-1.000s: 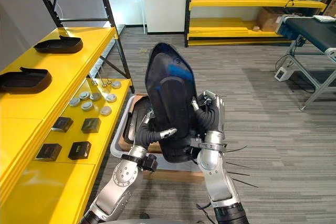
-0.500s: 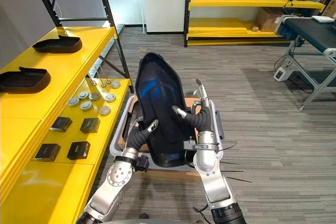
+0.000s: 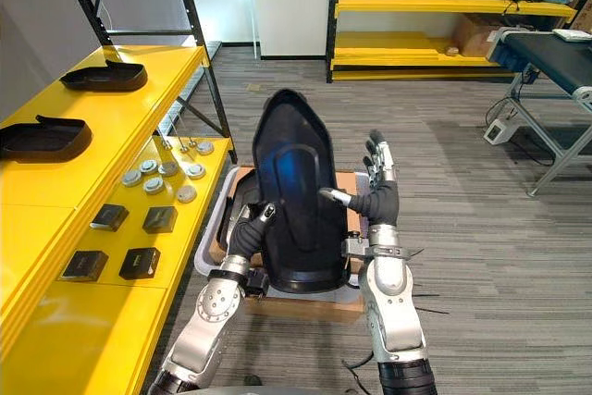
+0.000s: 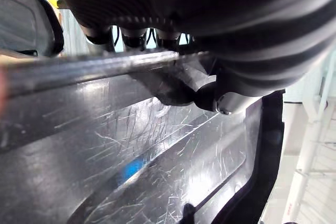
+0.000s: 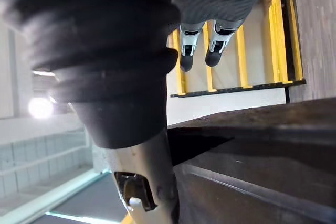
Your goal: Walk over and take plastic housings, then place them on the shelf
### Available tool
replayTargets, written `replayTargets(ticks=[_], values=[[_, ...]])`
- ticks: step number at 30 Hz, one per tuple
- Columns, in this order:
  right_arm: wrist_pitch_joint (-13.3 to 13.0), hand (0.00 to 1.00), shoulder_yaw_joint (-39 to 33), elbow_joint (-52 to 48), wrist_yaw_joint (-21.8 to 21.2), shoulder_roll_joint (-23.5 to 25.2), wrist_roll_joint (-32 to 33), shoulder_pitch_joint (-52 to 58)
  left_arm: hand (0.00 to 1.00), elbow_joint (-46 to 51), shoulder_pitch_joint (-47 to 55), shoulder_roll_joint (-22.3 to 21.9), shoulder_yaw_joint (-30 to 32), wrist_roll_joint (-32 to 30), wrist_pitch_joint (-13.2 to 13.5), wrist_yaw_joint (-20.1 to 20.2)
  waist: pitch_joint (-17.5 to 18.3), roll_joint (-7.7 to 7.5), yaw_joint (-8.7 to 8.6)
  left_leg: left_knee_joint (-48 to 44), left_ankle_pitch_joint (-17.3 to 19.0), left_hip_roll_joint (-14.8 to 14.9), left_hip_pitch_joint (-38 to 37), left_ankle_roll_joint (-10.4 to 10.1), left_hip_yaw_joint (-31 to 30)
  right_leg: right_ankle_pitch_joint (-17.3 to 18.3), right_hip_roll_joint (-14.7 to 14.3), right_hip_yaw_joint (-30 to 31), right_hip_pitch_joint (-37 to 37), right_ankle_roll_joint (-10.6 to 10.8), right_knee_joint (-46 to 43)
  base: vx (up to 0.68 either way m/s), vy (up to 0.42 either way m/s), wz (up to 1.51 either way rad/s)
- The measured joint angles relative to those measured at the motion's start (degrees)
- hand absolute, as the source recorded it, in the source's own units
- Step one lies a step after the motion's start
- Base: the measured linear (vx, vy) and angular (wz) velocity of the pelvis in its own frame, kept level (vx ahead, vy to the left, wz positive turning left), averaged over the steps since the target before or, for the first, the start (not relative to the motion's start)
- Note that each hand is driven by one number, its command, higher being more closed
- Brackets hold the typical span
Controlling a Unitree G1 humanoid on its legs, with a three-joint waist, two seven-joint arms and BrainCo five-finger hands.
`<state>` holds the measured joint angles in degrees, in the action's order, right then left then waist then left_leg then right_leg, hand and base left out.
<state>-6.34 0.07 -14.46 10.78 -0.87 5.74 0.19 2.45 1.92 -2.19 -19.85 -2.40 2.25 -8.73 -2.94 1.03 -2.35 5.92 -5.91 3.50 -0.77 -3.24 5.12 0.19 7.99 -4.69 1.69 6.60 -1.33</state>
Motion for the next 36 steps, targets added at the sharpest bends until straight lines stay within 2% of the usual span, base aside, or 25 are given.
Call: replayTargets(ticks=[5,8,20,22,25,31,36], values=[[-0.04,0.0,-2.13,6.79,-1.0,4.12,5.12,0.23,1.0,-3.4,-0.75,-0.01,0.38,-0.58,-2.06,0.12,-0.5,0.27,-1.53,-0.09,-0.17,-0.01,0.2,0.25,0.01,-0.07,-0.01,0.0,0.1,0.02,0.04,0.0,0.0,0.0],[0.03,0.0,-2.17,8.99,-1.09,4.32,7.15,0.24,1.0,-4.22,-0.73,-0.04,0.43,-0.58,-2.94,0.12,-1.57,0.54,-1.63,-0.32,-0.12,-0.03,0.16,0.28,0.11,-0.07,0.01,0.04,0.14,0.02,0.01,0.0,0.0,0.0],[0.31,0.0,-1.21,9.03,-5.13,4.93,5.38,0.16,1.0,-4.22,-0.12,-0.58,2.75,-0.42,-3.04,0.79,-2.55,1.56,-1.36,-0.02,0.21,0.17,-0.27,0.15,0.95,-0.04,-0.1,0.37,0.12,0.03,0.04,0.0,0.0,-0.03],[-0.23,0.0,-4.85,7.63,-3.79,5.02,4.94,0.3,1.0,-3.94,1.94,-0.94,9.79,0.57,-1.93,0.59,-2.56,1.57,-1.17,-0.03,0.36,0.33,-0.49,0.0,1.28,-0.03,-0.24,0.58,0.19,0.01,0.21,0.0,-0.002,-0.07],[-1.46,0.0,-6.79,3.9,-3.22,4.03,4.85,2.23,1.0,-3.88,3.25,0.29,14.34,0.76,-1.87,-1.75,-2.55,1.58,-0.06,-0.33,0.41,0.43,-0.52,-0.06,1.43,-0.03,-0.34,0.61,0.14,-0.03,0.45,0.0,-0.002,-0.01],[-4.63,0.0,2.66,-5.15,-5.69,3.06,4.9,1.81,1.0,-3.25,4.14,1.21,11.98,0.75,-1.86,-1.88,-2.47,1.44,0.76,-0.35,0.41,0.38,-0.61,-0.07,1.33,-0.05,-0.27,0.34,0.22,-0.06,0.53,0.0,0.0,0.01],[-6.53,0.0,1.6,-6.87,-4.98,1.99,3.13,1.79,1.0,-2.74,4.41,1.29,11.43,0.75,-1.61,-2.96,-2.2,1.02,0.91,-0.31,0.4,0.37,-1.0,-0.06,1.27,-0.05,-0.25,0.29,0.66,-0.06,0.53,-0.01,0.001,0.0]])
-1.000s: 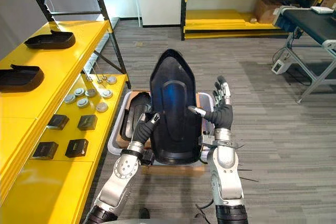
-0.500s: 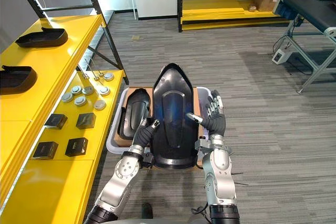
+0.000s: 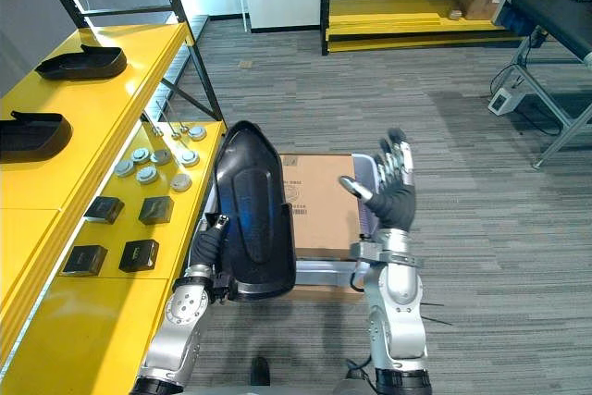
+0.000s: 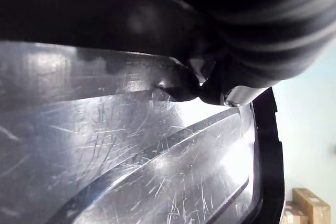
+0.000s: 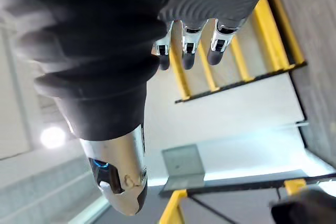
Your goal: Walk over and take plastic housings, then place them on the shelf
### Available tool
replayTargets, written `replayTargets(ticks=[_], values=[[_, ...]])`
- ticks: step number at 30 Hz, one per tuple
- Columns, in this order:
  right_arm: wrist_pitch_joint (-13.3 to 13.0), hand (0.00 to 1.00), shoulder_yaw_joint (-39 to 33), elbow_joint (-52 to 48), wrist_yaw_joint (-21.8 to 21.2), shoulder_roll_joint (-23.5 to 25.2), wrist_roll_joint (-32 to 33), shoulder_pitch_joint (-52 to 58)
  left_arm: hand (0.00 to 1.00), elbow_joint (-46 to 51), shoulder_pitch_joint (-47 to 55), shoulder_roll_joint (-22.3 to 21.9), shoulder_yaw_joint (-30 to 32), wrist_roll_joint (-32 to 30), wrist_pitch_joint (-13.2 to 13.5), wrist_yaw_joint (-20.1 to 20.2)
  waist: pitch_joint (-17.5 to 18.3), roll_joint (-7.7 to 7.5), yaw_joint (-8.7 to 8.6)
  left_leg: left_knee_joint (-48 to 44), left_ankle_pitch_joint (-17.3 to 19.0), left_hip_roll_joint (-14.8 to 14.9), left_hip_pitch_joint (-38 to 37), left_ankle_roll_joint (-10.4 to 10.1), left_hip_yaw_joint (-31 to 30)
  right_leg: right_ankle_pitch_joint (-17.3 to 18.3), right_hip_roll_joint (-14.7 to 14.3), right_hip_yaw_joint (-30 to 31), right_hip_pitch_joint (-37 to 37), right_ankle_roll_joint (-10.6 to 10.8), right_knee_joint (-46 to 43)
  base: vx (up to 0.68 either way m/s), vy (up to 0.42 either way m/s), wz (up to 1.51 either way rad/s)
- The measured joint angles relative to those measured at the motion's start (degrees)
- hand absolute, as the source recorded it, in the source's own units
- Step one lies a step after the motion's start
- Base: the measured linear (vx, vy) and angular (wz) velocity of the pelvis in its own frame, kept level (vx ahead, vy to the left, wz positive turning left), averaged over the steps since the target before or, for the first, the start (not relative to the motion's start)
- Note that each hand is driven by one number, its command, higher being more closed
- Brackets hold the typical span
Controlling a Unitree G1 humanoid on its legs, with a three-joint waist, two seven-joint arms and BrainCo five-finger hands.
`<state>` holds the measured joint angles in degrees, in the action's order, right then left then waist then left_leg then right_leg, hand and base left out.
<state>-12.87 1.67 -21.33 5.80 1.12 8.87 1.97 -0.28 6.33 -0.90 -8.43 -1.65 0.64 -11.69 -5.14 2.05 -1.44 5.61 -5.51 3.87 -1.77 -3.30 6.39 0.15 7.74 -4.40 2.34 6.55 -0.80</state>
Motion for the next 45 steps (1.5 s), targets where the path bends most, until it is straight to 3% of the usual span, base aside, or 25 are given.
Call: replayTargets(ticks=[5,8,10,14,21,27,30,32,33,34,35,37,40,43,45], values=[[0.32,0.0,-8.1,0.0,3.25,-1.61,-5.16,3.97,1.0,2.05,2.92,-0.16,2.6,0.03,0.15,-1.18,0.47,-0.3,-0.07,0.11,-0.01,-0.02,0.04,0.0,-0.04,0.0,0.0,-0.01,0.01,0.0,0.11,-0.01,0.001,0.0],[1.24,0.0,-17.25,3.63,5.12,-1.65,-7.77,7.63,1.0,4.78,5.66,-0.14,6.04,0.05,0.58,-1.29,0.62,-0.4,-0.28,-0.01,-0.02,-0.06,0.02,0.01,-0.4,0.0,0.01,-0.36,0.3,0.0,0.18,0.0,0.0,0.06],[3.39,0.0,-23.19,10.65,6.77,-1.64,-8.96,10.21,1.0,5.54,7.18,-0.11,8.87,1.08,1.23,-1.83,1.15,-0.34,-0.52,0.01,-0.02,-0.06,0.04,0.01,-0.57,0.0,0.01,-0.5,0.39,0.0,0.27,0.0,0.0,0.02],[6.89,0.0,-28.27,22.76,7.35,-1.5,-8.88,14.82,1.0,6.87,10.57,-0.28,10.91,2.2,1.31,-2.24,2.28,-0.05,-0.78,0.27,-0.02,-0.03,-0.08,0.01,-0.72,0.04,0.0,-0.65,0.61,-0.06,0.25,0.0,0.0,0.0],[9.28,0.0,-29.08,44.05,6.37,-0.85,-4.88,17.06,1.0,8.98,13.74,-2.53,11.36,6.11,2.57,-1.8,3.44,0.07,-0.34,0.32,0.37,0.25,-0.78,-0.57,-1.16,0.75,0.13,-2.11,1.74,-0.35,-0.4,-0.05,0.0,0.1],[11.23,0.0,-25.94,57.9,5.27,0.67,-4.22,17.05,1.0,9.56,16.22,-2.99,11.71,8.33,2.82,-2.21,3.83,0.12,2.31,0.29,0.5,0.19,-0.06,-0.39,-3.28,2.67,0.63,-5.13,2.63,0.08,-2.84,-0.04,-0.005,0.29],[11.38,0.0,-23.45,59.96,5.41,0.62,-4.21,15.9,1.0,10.83,16.18,-3.08,12.9,8.66,3.07,-2.39,3.27,-0.71,2.65,-3.16,0.28,-0.2,4.46,-0.67,-6.75,5.59,1.72,-9.78,0.12,-0.21,-8.81,-0.04,-0.028,0.89],[11.38,0.0,-22.25,60.85,5.56,0.56,-4.22,14.25,1.0,13.03,15.81,-3.28,13.66,8.89,3.12,-2.74,1.97,-0.98,3.76,-6.71,0.54,-1.44,8.59,-0.31,-10.77,7.81,2.67,-14.45,-1.22,-0.48,-12.91,-0.06,-0.039,1.32],[11.37,0.0,-21.95,61.11,5.78,0.5,-4.22,13.25,1.0,14.69,15.7,-3.34,13.65,8.91,3.44,-3.05,1.07,-1.24,3.97,-8.35,1.41,-1.51,11.29,1.02,-10.59,8.92,3.56,-18.89,-1.25,-0.44,-14.48,-0.05,-0.051,2.0],[11.25,0.0,-22.13,61.64,6.41,0.53,-4.22,12.68,1.0,15.31,15.04,-3.32,13.57,8.91,3.79,-3.3,0.75,-1.88,4.04,-8.56,4.19,-1.79,13.23,5.2,-8.04,9.16,5.31,-24.47,-0.36,-0.48,-14.24,-0.04,-0.031,2.18],[11.03,0.0,-22.36,62.63,6.62,0.44,-4.24,11.92,1.0,15.53,14.58,-3.17,13.61,8.93,4.1,-3.44,-0.07,-3.1,3.91,-10.52,4.39,-1.54,14.27,5.53,-4.93,9.18,6.74,-26.44,-0.29,-0.52,-14.09,0.02,0.028,2.13],[10.94,0.0,-23.35,64.06,6.72,-1.5,-4.47,10.14,1.0,15.65,14.41,-3.29,13.46,9.5,4.91,-3.9,-1.15,-0.58,5.43,-20.45,6.01,4.74,15.97,8.02,13.17,9.95,7.36,-33.96,2.66,0.45,-15.29,0.05,0.065,1.81],[11.07,0.0,-23.27,66.74,6.64,-2.02,-4.51,8.13,1.0,15.37,13.63,-3.17,12.55,9.55,5.44,-4.71,-1.51,-0.86,5.36,-20.42,7.1,5.26,14.42,8.64,24.37,10.58,10.92,-41.2,6.6,1.52,-16.74,0.09,0.061,1.46],[11.58,0.0,-23.51,69.32,6.56,-1.86,-4.5,4.96,1.0,14.48,12.8,-3.25,11.2,9.98,6.78,-4.61,-1.63,-1.02,5.46,-20.73,8.21,2.52,15.35,7.55,23.86,9.3,11.87,-44.49,9.21,2.35,-13.6,0.11,0.141,0.82],[11.95,0.0,-23.54,70.39,6.44,-0.99,-4.71,2.99,1.0,12.83,12.6,-2.88,10.69,10.0,6.86,-4.45,-2.08,-1.72,5.39,-22.24,10.17,1.31,15.51,7.76,23.26,8.52,12.79,-45.22,10.33,1.61,-13.15,0.09,0.174,0.32]])
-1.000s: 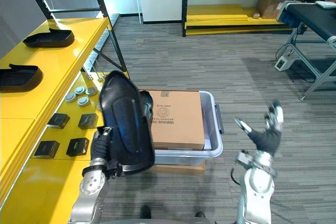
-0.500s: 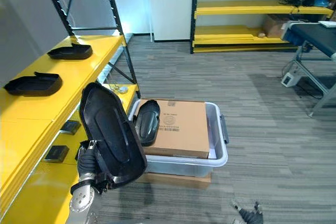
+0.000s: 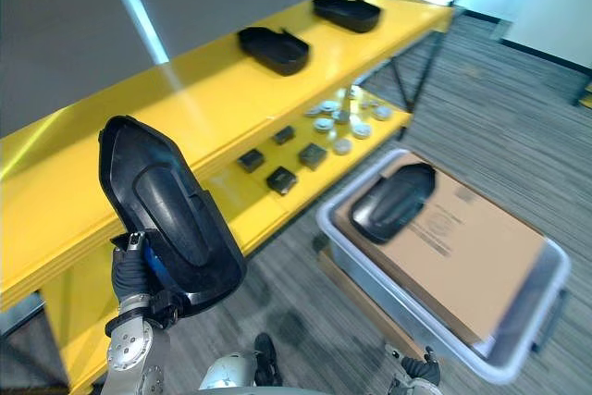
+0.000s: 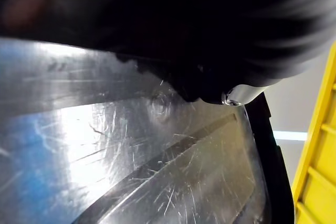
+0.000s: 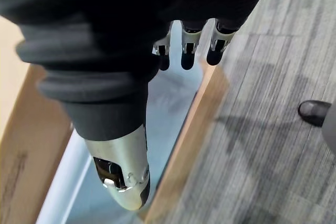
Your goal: Walk over and take plastic housings, then place them on the shelf
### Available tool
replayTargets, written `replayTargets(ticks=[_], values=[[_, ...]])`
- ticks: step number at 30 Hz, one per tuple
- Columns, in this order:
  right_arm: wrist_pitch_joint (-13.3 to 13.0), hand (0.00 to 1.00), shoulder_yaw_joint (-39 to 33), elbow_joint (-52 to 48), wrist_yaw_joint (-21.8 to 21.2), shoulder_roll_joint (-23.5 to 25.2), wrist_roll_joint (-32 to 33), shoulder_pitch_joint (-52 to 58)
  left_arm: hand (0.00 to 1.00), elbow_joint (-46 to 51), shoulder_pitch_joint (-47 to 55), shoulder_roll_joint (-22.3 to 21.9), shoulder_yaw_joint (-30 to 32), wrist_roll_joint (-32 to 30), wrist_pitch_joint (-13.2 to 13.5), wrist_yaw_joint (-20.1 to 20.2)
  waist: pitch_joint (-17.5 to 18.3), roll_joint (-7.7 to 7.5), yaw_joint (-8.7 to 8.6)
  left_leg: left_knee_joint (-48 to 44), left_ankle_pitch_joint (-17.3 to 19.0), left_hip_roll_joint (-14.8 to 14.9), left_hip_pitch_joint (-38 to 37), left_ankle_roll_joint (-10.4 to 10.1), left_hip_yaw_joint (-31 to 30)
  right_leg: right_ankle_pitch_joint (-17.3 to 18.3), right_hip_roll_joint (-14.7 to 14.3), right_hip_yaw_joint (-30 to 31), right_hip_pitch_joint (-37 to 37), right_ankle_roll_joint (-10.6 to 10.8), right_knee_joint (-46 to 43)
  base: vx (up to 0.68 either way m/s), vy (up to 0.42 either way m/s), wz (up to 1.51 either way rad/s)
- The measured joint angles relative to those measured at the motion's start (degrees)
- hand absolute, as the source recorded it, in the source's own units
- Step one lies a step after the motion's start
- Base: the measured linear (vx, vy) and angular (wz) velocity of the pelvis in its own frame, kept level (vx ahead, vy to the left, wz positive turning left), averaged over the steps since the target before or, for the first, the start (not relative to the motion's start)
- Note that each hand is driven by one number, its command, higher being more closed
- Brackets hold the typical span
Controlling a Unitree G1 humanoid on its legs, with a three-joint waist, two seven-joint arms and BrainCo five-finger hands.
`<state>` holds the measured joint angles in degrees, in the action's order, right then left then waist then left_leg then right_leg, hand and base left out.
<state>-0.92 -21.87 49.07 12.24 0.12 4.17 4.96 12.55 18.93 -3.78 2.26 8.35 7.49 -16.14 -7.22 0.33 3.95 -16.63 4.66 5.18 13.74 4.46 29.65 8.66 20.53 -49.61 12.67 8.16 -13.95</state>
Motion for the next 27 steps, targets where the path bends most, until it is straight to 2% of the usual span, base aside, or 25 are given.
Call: replayTargets(ticks=[1,2,3,4,6,7,9,12,13,15,16,17,18,19,20,22,24,27], values=[[0.19,0.0,0.0,0.13,-0.01,0.16,-0.29,-0.64,1.0,-1.42,-0.08,0.18,-0.55,0.0,-0.03,0.15,-0.18,-0.17,-0.04,-1.43,1.65,-0.35,0.0,0.06,-0.21,-0.64,1.32,0.74,-0.08,-1.03,-2.12,0.11,0.18,0.11],[0.31,0.0,0.04,0.12,-0.01,0.06,-0.36,-0.86,1.0,-2.65,-0.08,0.26,-0.91,-0.02,-0.35,0.82,-0.25,-0.26,-0.18,-2.1,2.74,-0.49,-0.18,0.29,-0.7,-1.67,3.12,3.1,-2.12,-4.39,-7.5,0.12,0.223,0.11],[0.33,0.0,0.2,0.12,0.0,0.01,-0.4,-0.85,1.0,-3.16,-0.12,0.35,-1.9,-0.02,-0.39,1.1,-0.01,0.28,-0.3,-2.05,3.02,-0.58,-0.48,0.15,-1.07,-2.37,4.14,5.52,-3.71,-7.08,-11.23,0.13,0.215,0.19],[0.37,0.0,1.24,0.15,-0.02,0.16,-0.47,-0.75,1.0,-3.74,-0.6,0.89,-2.71,-0.04,-0.44,1.11,-0.72,-0.35,-0.89,-1.3,3.26,-0.96,-1.43,0.01,-2.33,-2.24,4.25,13.32,-7.58,-10.06,-18.35,0.11,0.158,0.32],[0.95,0.0,2.77,0.2,-0.09,0.8,-1.83,-1.11,1.0,-4.79,-1.93,2.65,-2.63,-0.09,-0.67,1.0,-2.28,-1.46,-2.53,1.69,2.83,-2.52,-3.65,-0.65,-4.4,2.25,0.3,25.44,-13.16,-7.62,-24.51,0.12,0.098,0.49],[1.21,0.0,2.9,0.2,-0.09,0.85,-2.56,-1.06,1.0,-5.89,-2.59,3.43,-2.61,-0.14,-0.9,0.97,-2.44,-1.92,-3.59,3.37,2.69,-3.33,-5.44,-0.88,-5.49,4.7,-2.69,29.88,-15.71,-6.62,-24.49,0.13,0.074,0.38],[1.22,0.0,4.19,0.19,-0.06,0.34,-3.03,-0.47,1.0,-6.38,-2.66,3.38,-2.69,-0.21,-0.92,0.93,-2.54,-1.74,-4.27,4.83,2.45,-4.18,-7.79,-1.25,-5.99,6.35,-6.13,33.75,-19.04,-6.0,-21.45,0.14,0.052,0.27],[1.1,0.0,4.88,-0.91,-0.05,1.11,-2.74,0.99,1.0,-6.41,-3.36,3.33,-3.33,-0.34,-0.89,0.71,-2.79,-1.15,-6.09,4.66,3.33,-4.65,-9.89,-1.25,-8.39,5.98,-11.19,41.74,-24.0,-5.42,-15.44,0.18,0.005,0.47],[0.89,0.0,4.94,-2.1,-0.05,0.92,-2.8,1.37,1.0,-6.41,-3.69,3.27,-3.62,-0.64,-0.9,0.65,-2.86,-0.68,-6.21,4.34,3.79,-4.68,-10.4,-1.5,-9.77,5.55,-12.83,44.99,-25.46,-4.86,-13.65,0.22,-0.036,0.58],[0.82,0.0,5.0,-3.44,0.01,1.12,-2.98,2.49,1.0,-6.37,-4.37,3.07,-4.38,-1.63,-0.89,-0.23,-2.58,-1.02,-6.23,3.37,4.67,-5.16,-11.09,-2.1,-11.71,4.55,-13.8,48.55,-26.42,-3.89,-12.03,0.2,-0.081,0.7],[0.81,0.0,5.02,-3.47,-0.03,1.29,-3.11,3.28,1.0,-6.37,-4.28,2.44,-4.49,-2.06,-0.89,-0.45,-2.03,-1.99,-5.94,2.65,5.45,-5.77,-11.66,-2.67,-12.89,4.04,-13.27,48.74,-26.4,-3.38,-11.78,0.22,-0.141,0.69],[0.81,0.0,5.01,-3.47,-0.08,1.36,-3.11,3.66,1.0,-6.36,-4.18,2.08,-4.43,-2.16,-0.89,-0.53,-1.82,-2.29,-5.62,1.85,6.06,-5.78,-11.77,-3.01,-13.44,3.8,-13.27,48.47,-26.17,-3.34,-11.62,0.28,-0.217,0.56],[0.87,0.0,5.31,-3.37,-0.16,1.52,-3.21,4.28,1.0,-6.35,-4.17,1.77,-4.43,-2.22,-0.89,-0.58,-1.68,-2.35,-4.83,-0.01,7.28,-5.64,-11.5,-4.07,-14.65,2.49,-13.54,47.95,-25.11,-4.57,-10.24,0.22,-0.251,0.56],[0.98,0.0,6.14,-3.11,-0.24,1.23,-3.25,4.53,1.0,-6.47,-4.29,1.47,-4.44,-2.29,-0.91,-0.57,-1.11,-3.2,-4.76,-1.69,8.83,-5.34,-11.0,-4.92,-16.39,-0.69,-13.73,47.01,-23.7,-4.68,-8.86,0.23,-0.269,0.61],[0.93,0.0,6.13,-3.18,-0.24,1.02,-3.42,4.56,1.0,-6.49,-4.12,0.9,-4.59,-2.31,-1.01,-0.56,-0.79,-2.4,-4.89,-2.12,9.28,-4.5,-10.83,-5.44,-17.31,-0.77,-14.18,45.6,-22.97,-5.07,-8.36,0.23,-0.261,0.59],[0.82,0.0,6.09,-3.12,-0.25,0.9,-4.65,4.79,1.0,-6.41,-4.18,0.11,-5.73,-2.29,-0.93,-0.43,0.52,-0.44,-4.58,-2.09,9.35,-0.56,-10.61,-5.93,-16.94,-1.76,-16.58,42.09,-20.37,-6.93,-3.57,0.25,-0.235,0.46],[0.84,0.0,6.01,-3.1,-0.37,0.79,-4.78,4.79,1.0,-6.42,-4.66,-0.1,-6.25,-2.28,-0.94,-0.34,0.59,-0.32,-4.79,0.07,7.48,0.85,-11.84,-7.33,-15.51,-1.97,-17.1,40.61,-19.1,-7.29,-2.22,0.21,-0.212,0.36],[0.81,0.0,5.93,-2.67,-0.49,0.62,-4.8,5.17,1.0,-6.41,-5.07,-0.06,-7.59,-2.29,-0.94,-0.31,1.06,-0.55,-4.74,5.66,5.1,0.73,-15.04,-8.15,-15.54,-2.52,-17.98,40.04,-16.42,-8.17,0.95,0.14,-0.103,0.1]])
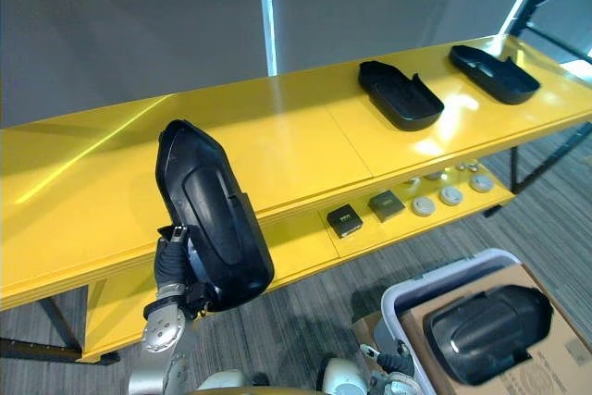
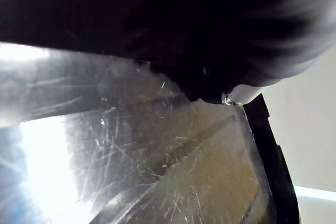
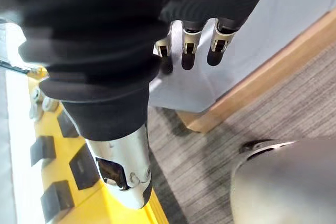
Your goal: Walk over and take plastic housings, then place them on the shelf
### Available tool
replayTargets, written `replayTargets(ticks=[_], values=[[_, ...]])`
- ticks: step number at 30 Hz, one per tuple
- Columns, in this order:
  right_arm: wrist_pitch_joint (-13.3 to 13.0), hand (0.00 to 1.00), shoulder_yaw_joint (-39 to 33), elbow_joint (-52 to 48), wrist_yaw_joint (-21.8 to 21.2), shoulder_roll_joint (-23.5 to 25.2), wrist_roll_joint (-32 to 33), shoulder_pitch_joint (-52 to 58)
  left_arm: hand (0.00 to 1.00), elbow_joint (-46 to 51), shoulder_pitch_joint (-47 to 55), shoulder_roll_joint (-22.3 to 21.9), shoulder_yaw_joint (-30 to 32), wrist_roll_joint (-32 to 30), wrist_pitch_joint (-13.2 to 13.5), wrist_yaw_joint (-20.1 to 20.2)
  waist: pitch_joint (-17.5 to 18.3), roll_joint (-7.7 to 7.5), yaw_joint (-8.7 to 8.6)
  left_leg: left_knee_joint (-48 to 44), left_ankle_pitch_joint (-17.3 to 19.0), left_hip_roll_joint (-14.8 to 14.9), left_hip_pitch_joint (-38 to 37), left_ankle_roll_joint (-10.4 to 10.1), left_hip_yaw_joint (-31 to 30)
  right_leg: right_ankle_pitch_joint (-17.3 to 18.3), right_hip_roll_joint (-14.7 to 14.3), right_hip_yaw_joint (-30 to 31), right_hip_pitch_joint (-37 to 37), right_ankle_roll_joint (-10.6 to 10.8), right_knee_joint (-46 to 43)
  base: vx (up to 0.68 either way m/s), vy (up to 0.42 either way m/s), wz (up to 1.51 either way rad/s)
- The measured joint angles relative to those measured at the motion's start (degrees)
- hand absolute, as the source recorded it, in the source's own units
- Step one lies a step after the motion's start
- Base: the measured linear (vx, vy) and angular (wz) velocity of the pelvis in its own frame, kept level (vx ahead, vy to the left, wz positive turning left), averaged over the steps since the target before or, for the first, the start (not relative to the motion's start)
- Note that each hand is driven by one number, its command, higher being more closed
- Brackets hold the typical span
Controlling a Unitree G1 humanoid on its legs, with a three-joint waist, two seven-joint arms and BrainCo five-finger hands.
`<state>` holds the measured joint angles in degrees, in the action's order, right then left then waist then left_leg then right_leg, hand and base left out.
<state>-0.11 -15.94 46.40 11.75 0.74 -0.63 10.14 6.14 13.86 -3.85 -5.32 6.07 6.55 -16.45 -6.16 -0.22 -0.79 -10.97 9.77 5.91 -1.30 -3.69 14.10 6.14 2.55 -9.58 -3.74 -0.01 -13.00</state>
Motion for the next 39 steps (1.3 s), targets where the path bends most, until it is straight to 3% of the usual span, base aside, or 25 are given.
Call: replayTargets(ticks=[7,12,17,23,27,32,33,39], values=[[-1.15,0.0,0.02,1.65,-0.17,0.23,-0.31,0.26,1.0,-1.26,-3.82,0.34,-1.28,-1.61,-0.04,-1.66,1.5,-0.43,0.12,6.16,-3.33,-0.96,-3.81,0.48,-0.06,-3.78,-0.58,-0.39,4.22,0.19,7.46,0.03,0.013,0.03],[-1.52,0.0,0.15,1.98,-0.13,0.29,-1.6,0.11,1.0,-8.4,-12.2,2.96,-0.24,-2.43,-0.56,-6.52,1.92,-0.57,-0.22,10.21,-6.55,-2.3,-4.36,1.03,0.14,-6.71,-0.19,0.24,4.54,0.59,11.19,-0.11,0.03,-0.02],[-1.49,0.0,0.23,2.89,-0.14,-0.78,-2.28,-0.83,1.0,-18.59,-20.93,5.11,4.57,-2.79,-2.85,-9.99,2.35,0.06,-2.34,16.2,-10.76,-3.09,-5.44,0.44,0.05,-8.61,-0.42,0.2,3.97,0.85,13.88,-0.16,-0.023,-0.02],[-0.84,0.0,1.18,4.03,-0.31,-2.2,-3.01,-0.1,1.0,-27.19,-28.64,8.65,7.97,-1.43,-4.14,-11.32,2.35,0.01,-4.64,16.8,-11.21,-3.03,-3.98,0.01,-0.04,-8.96,-0.58,0.03,3.34,1.24,15.95,-0.09,-0.032,-0.01],[-0.74,0.0,1.3,4.02,-0.62,-2.37,-3.52,1.4,1.0,-32.19,-33.53,11.35,8.33,-0.46,-5.09,-11.47,2.35,-0.03,-4.93,16.81,-11.4,-3.19,-2.85,-0.27,0.17,-9.9,-0.56,0.25,2.55,1.8,17.11,0.01,-0.005,-0.05],[-0.82,0.0,1.46,4.05,-0.68,-2.29,-3.52,1.42,1.0,-37.57,-37.63,13.67,8.95,0.08,-6.11,-11.48,2.29,-0.15,-6.34,16.69,-11.62,-3.36,-2.51,0.0,0.08,-11.53,-0.56,0.31,2.3,0.74,17.28,0.07,0.008,-0.01],[-0.9,0.0,1.52,4.06,-0.68,-2.29,-3.52,1.39,0.0,-38.8,-38.57,13.82,9.8,0.36,-6.26,-11.41,2.26,-0.12,-6.58,16.48,-11.62,-3.38,-2.51,0.01,0.16,-11.58,-0.59,0.37,2.29,0.67,17.41,0.09,0.014,-0.01],[-1.44,0.0,2.97,3.98,-0.63,-2.44,-3.54,0.7,0.0,-42.9,-44.18,15.21,10.74,3.84,-6.24,-11.73,0.86,-0.23,-7.74,16.42,-11.61,-3.71,-2.27,0.01,0.11,-11.81,-0.55,0.56,2.28,0.44,18.04,0.01,0.004,-0.01]])
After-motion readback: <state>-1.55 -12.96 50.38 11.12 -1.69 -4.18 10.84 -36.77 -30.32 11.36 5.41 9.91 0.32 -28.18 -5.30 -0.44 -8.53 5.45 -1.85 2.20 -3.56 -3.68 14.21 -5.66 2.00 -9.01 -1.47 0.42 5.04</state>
